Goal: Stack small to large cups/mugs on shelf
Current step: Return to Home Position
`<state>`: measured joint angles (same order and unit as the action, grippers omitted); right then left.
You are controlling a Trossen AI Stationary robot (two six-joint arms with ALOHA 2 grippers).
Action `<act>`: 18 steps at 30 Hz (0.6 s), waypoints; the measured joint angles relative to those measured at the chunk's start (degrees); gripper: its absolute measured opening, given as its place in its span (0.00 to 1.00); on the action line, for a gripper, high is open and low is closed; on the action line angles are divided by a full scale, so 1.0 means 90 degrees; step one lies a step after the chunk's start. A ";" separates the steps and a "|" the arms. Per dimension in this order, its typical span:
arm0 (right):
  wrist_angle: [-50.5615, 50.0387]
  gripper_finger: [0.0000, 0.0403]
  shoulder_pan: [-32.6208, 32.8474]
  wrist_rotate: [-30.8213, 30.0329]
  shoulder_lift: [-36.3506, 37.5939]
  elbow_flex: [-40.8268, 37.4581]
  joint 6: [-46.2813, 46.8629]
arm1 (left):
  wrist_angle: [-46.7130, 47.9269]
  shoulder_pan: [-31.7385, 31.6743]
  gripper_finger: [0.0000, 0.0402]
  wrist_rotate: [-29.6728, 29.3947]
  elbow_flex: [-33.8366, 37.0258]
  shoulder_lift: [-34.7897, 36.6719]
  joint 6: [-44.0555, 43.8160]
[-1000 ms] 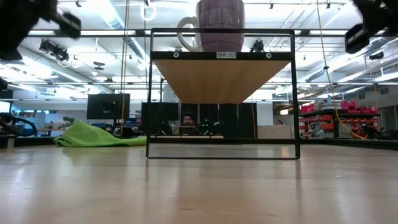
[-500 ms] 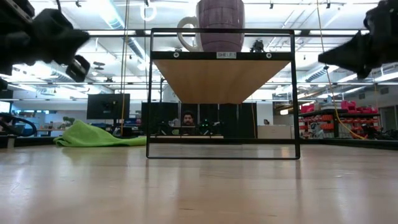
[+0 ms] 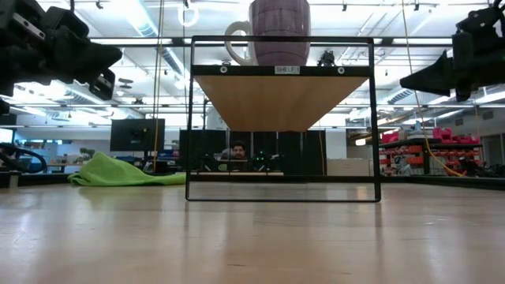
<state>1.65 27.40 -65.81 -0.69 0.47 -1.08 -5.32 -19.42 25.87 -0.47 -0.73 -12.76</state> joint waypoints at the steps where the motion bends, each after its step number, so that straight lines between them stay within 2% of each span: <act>1: 0.0000 0.16 0.0000 0.0001 0.0000 0.0000 0.0000 | -0.0026 0.0000 0.06 -0.0002 0.0000 0.0000 -0.0037; 9: 0.0002 0.16 0.0000 0.0001 0.0000 0.0000 -0.0001 | -0.0063 0.0000 0.09 -0.0002 0.0000 0.0000 -0.0177; 18: 0.0002 0.16 0.0002 0.0004 -0.0002 0.0000 0.0000 | -0.0077 0.0000 0.06 0.0000 0.0000 0.0000 -0.0174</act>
<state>1.67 27.42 -65.78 -0.71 0.47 -1.08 -6.02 -19.42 25.87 -0.47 -0.73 -14.33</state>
